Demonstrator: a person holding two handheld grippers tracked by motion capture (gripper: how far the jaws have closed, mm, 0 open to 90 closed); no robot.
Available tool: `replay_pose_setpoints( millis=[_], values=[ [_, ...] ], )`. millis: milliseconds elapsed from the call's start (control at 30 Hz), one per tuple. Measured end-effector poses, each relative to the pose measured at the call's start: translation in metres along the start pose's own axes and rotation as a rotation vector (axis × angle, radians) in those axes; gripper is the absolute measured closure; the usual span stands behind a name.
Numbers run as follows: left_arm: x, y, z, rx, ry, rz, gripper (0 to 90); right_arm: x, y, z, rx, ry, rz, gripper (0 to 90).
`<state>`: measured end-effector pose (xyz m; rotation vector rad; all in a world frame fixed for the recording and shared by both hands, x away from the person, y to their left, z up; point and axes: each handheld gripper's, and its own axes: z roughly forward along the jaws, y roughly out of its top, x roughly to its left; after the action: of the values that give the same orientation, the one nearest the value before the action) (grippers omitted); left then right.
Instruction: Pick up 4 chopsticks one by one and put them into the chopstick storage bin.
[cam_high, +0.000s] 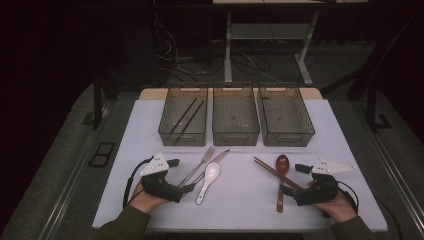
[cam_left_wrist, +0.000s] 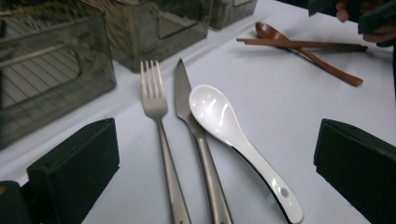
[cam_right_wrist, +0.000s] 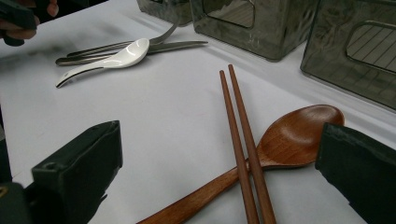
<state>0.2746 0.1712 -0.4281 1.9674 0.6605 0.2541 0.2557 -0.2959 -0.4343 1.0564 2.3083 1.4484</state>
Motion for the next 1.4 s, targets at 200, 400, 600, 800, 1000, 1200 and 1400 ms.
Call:
replay_pose_setpoints(
  millis=[200, 400, 600, 800, 1000, 1200, 1400],
  values=[
    [0.001, -0.002, 0.003, 0.011, -0.009, -0.001, 0.0, 0.0, 0.004, -0.001, 0.028, 0.006, -0.015, 0.3],
    [0.001, -0.002, 0.005, 0.018, -0.018, 0.0, 0.0, -0.001, 0.012, -0.005, 0.052, 0.004, -0.043, 0.3],
    [0.002, -0.003, 0.004, 0.012, -0.021, -0.009, 0.0, -0.008, 0.018, -0.011, 0.084, -0.02, -0.052, 0.3],
    [0.002, -0.003, 0.004, 0.014, -0.025, -0.01, 0.0, -0.017, 0.019, -0.017, 0.097, -0.028, -0.051, 0.4],
    [0.002, -0.003, 0.005, 0.014, -0.028, -0.014, 0.0, -0.034, 0.014, -0.024, 0.121, -0.053, -0.032, 0.4],
    [0.002, -0.003, 0.004, 0.012, -0.031, -0.016, 0.0, -0.047, 0.009, -0.035, 0.132, -0.084, -0.017, 3.6],
    [0.003, -0.003, 0.004, 0.009, -0.033, -0.016, 0.0, -0.049, 0.008, -0.036, 0.154, -0.079, -0.018, 10.8]
  ],
)
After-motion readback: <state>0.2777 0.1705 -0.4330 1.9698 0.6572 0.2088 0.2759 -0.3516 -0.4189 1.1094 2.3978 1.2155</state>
